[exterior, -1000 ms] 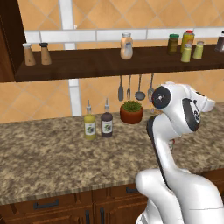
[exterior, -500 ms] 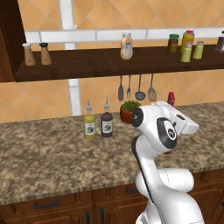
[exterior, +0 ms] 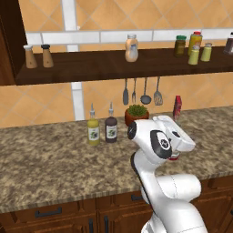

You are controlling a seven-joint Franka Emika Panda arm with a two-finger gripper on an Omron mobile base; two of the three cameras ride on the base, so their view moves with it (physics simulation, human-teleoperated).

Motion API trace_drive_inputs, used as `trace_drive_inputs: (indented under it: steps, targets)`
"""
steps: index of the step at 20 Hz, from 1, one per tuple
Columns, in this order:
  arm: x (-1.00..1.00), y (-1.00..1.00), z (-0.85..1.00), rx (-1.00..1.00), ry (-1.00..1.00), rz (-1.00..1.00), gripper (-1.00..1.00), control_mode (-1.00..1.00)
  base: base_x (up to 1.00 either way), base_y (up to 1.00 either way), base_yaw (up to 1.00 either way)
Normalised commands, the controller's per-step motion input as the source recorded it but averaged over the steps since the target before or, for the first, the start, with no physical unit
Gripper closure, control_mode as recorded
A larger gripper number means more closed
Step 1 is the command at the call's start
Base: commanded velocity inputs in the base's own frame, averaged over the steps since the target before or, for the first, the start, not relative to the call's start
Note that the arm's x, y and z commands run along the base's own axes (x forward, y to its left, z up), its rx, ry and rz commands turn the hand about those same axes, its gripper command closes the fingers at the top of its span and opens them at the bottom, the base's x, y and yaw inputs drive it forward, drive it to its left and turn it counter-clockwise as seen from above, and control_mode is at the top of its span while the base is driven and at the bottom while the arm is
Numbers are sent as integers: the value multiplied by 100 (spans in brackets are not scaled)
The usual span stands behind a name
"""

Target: Put the shaker and condiment bottle from the counter next to their counterparts in the cabinet.

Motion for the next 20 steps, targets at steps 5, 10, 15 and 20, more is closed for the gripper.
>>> trace_drive_inputs:
  steps: [5,10,15,20]
  targets:
    - [1,-15,-64,-1,-1,1,-100,-100,0,0,0]
    - [31,0,-49,0,-1,0,-100,-100,0,0,0]
    - [60,0,-21,0,-1,0,-100,-100,0,0,0]
    - [37,-2,-38,0,0,0,-100,-100,0,0,0]
